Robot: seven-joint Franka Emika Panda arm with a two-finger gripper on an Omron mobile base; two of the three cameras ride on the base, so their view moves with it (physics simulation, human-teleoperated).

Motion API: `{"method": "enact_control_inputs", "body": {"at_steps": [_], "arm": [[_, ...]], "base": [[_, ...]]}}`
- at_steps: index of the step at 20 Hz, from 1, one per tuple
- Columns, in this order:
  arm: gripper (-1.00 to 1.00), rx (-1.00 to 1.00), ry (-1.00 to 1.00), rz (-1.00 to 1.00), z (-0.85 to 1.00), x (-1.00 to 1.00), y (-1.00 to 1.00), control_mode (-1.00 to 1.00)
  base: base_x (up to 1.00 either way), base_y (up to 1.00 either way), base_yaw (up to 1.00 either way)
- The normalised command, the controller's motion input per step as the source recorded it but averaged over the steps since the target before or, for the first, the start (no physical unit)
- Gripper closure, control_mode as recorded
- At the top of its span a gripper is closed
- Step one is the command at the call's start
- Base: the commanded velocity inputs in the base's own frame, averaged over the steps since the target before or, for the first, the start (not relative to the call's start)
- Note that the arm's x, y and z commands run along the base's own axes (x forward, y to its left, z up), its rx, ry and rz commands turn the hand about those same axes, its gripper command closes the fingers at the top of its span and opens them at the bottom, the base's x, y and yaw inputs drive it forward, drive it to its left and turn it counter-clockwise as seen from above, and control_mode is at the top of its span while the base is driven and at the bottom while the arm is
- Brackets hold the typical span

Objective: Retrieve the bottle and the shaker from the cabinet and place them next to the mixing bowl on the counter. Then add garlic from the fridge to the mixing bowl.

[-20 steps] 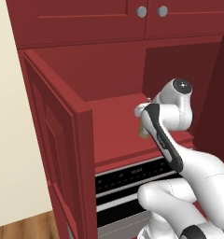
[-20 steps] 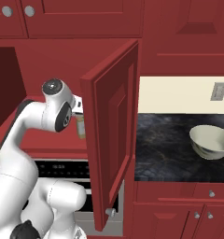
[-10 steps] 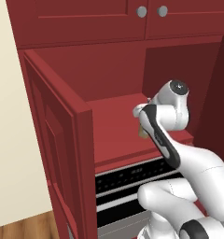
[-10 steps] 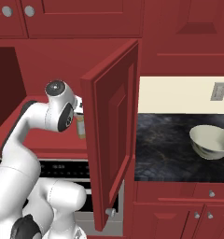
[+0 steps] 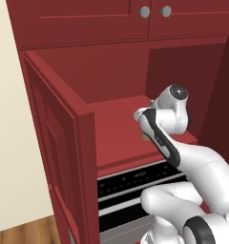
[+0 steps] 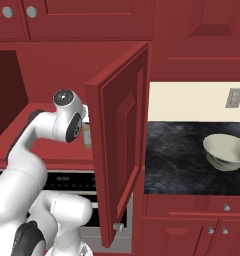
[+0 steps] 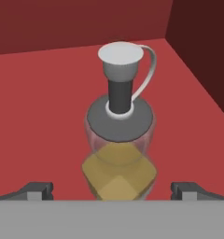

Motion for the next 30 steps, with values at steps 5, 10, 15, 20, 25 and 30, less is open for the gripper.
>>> {"method": "enact_control_inputs", "body": {"at_steps": [5, 10, 15, 20, 25, 30], "arm": [[-1.0, 0.0, 0.0, 0.0, -0.02, 0.2, 0.0, -1.0], [-1.0, 0.0, 0.0, 0.0, -0.02, 0.21, 0.0, -1.0], [-1.0, 0.0, 0.0, 0.0, -0.01, 0.03, 0.0, -1.0], [-1.0, 0.0, 0.0, 0.0, 0.0, 0.0, 0.0, -1.0], [1.0, 0.0, 0.0, 0.0, 0.0, 0.0, 0.0, -1.0], [1.0, 0.0, 0.0, 0.0, 0.0, -0.05, 0.0, -1.0]], "base": [[0.0, 0.0, 0.0], [0.0, 0.0, 0.0], [0.0, 0.0, 0.0], [0.0, 0.0, 0.0], [0.0, 0.0, 0.0], [0.0, 0.0, 0.0]]}}
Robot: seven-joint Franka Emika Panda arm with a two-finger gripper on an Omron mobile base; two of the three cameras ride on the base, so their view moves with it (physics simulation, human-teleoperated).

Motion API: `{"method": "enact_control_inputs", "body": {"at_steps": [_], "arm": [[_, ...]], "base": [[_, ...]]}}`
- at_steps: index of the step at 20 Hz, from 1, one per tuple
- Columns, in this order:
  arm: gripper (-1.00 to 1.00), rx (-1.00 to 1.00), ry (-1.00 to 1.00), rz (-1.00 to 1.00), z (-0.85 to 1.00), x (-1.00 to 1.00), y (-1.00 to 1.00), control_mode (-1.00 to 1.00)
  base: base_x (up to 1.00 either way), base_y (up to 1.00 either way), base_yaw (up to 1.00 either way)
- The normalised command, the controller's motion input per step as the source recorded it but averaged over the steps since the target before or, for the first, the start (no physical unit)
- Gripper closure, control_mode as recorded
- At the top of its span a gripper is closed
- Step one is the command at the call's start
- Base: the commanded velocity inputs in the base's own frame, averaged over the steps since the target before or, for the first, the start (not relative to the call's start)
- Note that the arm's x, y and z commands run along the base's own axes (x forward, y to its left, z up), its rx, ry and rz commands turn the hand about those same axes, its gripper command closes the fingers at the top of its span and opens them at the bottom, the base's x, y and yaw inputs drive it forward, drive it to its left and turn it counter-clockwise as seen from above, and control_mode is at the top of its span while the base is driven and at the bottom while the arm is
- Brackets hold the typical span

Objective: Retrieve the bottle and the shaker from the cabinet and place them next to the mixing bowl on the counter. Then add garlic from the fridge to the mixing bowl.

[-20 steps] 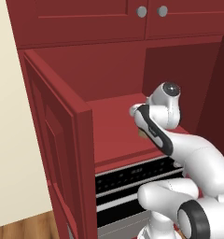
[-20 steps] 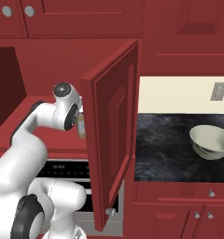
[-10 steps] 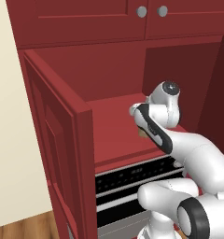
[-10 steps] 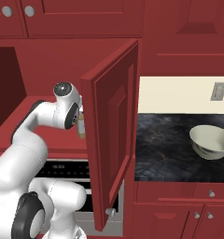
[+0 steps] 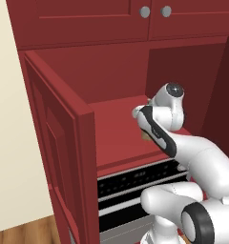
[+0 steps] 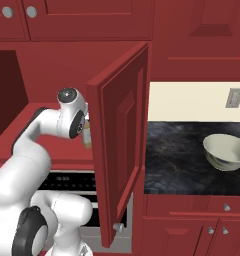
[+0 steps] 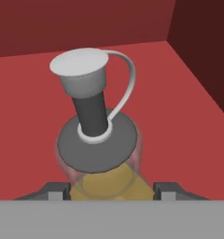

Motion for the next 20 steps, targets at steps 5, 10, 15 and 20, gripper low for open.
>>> {"method": "enact_control_inputs", "body": {"at_steps": [5, 10, 15, 20], "arm": [[1.0, 0.01, -0.07, 0.0, 0.15, -0.6, 0.0, -1.0], [1.0, 0.0, -0.01, 0.01, 0.76, -0.87, 0.19, -1.0], [1.0, 0.0, 0.0, 0.02, 0.93, -0.99, 0.22, -1.0], [1.0, 0.0, 0.0, 0.03, 0.81, -1.0, 0.05, -1.0]], "base": [[0.0, 0.0, 0.0], [0.0, 0.0, 0.0], [0.0, 0.0, 0.0], [0.0, 0.0, 0.0]]}}
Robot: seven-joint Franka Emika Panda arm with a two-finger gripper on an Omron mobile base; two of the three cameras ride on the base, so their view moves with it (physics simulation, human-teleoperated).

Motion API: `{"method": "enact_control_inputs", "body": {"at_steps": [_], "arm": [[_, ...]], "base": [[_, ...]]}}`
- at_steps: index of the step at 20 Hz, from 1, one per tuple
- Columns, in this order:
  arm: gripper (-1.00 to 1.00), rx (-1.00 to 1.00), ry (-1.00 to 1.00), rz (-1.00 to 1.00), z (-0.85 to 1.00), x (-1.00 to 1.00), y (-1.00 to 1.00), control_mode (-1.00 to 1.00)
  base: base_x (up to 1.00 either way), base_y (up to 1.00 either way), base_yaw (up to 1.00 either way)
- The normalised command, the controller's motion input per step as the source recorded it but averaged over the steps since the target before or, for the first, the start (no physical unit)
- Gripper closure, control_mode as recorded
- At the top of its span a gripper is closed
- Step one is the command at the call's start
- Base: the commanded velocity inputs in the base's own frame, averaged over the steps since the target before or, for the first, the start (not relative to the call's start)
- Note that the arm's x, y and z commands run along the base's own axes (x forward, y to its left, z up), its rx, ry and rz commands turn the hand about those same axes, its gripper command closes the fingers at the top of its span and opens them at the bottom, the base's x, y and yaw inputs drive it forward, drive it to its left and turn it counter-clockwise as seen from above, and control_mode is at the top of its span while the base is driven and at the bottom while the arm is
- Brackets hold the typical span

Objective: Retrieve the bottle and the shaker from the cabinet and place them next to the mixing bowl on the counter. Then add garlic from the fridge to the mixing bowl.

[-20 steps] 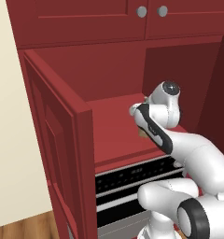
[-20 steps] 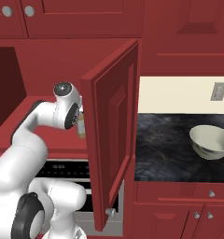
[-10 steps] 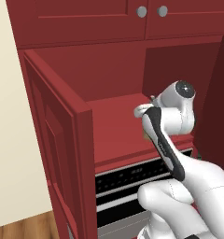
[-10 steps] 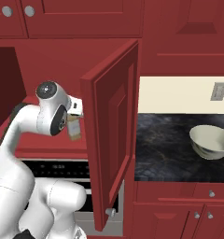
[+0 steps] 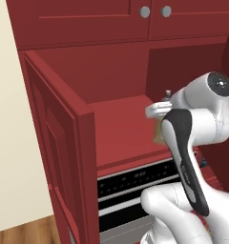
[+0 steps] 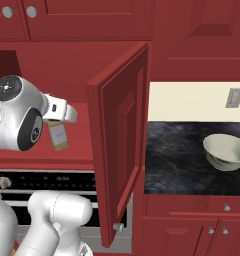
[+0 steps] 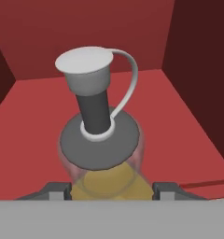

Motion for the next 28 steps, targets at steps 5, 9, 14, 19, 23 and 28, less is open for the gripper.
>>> {"method": "enact_control_inputs", "body": {"at_steps": [5, 9, 14, 19, 23, 28], "arm": [[1.0, 0.0, -0.02, 0.06, 0.49, -0.88, 0.18, -1.0], [1.0, 0.0, -0.02, 0.03, 0.05, -0.19, 0.12, -1.0], [1.0, 0.0, 0.0, 0.0, 0.0, 0.0, 0.0, -1.0], [1.0, 0.0, 0.0, 0.0, 0.0, 0.0, 0.0, -1.0], [1.0, 0.0, 0.0, 0.0, 0.0, 0.0, 0.0, 1.0], [1.0, 0.0, 0.0, 0.0, 0.0, 0.0, 0.0, 1.0]], "base": [[0.0, 0.0, 0.0], [0.0, 0.0, 0.0], [0.0, 0.0, 0.0], [0.0, 0.0, 0.0], [-0.4, 0.0, 0.0], [-1.0, 0.0, 0.0]]}}
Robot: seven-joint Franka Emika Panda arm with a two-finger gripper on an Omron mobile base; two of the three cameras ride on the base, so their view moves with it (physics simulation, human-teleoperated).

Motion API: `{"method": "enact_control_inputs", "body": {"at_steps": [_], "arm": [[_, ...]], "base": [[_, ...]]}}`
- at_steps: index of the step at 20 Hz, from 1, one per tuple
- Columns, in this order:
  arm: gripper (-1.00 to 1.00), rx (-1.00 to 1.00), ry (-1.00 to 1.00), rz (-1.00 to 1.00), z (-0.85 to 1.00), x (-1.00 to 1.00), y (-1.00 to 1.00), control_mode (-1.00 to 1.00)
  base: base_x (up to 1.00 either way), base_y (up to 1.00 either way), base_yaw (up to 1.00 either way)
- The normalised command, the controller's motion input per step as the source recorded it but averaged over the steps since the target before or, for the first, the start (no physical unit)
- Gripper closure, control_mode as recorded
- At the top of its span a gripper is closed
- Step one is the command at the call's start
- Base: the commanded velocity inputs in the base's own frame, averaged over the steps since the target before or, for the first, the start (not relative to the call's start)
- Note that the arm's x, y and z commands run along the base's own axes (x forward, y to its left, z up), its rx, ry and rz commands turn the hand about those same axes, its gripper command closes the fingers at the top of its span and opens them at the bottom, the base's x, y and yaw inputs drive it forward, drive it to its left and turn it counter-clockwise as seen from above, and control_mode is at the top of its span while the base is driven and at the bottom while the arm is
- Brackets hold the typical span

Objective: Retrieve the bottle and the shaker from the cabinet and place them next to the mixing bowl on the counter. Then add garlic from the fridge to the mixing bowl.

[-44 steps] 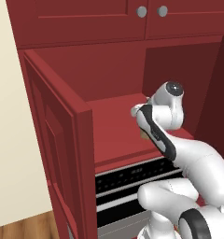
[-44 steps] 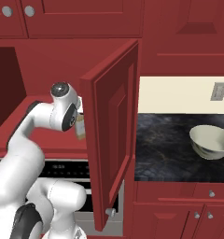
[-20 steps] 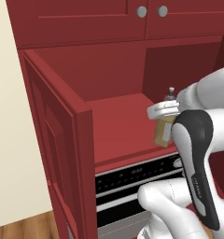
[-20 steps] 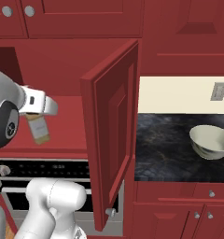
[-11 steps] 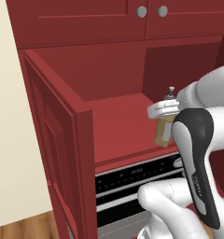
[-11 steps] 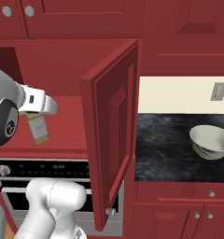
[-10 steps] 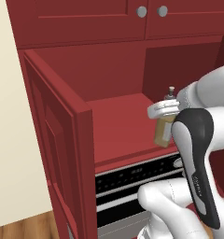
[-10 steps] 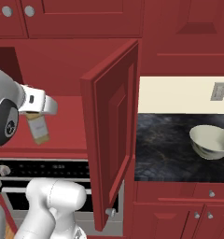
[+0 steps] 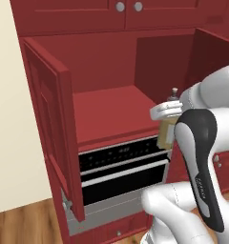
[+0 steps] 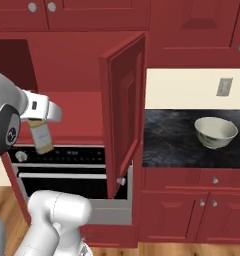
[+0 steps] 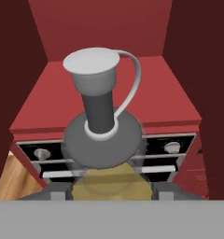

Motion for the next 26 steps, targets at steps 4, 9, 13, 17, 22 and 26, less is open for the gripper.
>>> {"method": "enact_control_inputs", "body": {"at_steps": [4, 9, 13, 17, 22, 26], "arm": [[1.0, 0.0, 0.0, 0.0, 0.0, 0.0, 0.0, 1.0], [1.0, 0.0, 0.0, 0.0, 0.0, 0.0, 0.0, 1.0], [1.0, 0.0, 0.0, 0.0, 0.0, 0.0, 0.0, 1.0], [1.0, 0.0, 0.0, 0.0, 0.0, 0.0, 0.0, 1.0], [1.0, 0.0, 0.0, 0.0, 0.0, 0.0, 0.0, 1.0], [1.0, 0.0, 0.0, 0.0, 0.0, 0.0, 0.0, 1.0]], "base": [[-1.0, 0.0, 0.0], [-0.91, -0.48, -0.01], [-0.17, -1.0, 0.16], [-0.02, -1.0, 0.17], [0.41, -1.0, 0.13], [0.82, -1.0, 0.12]]}}
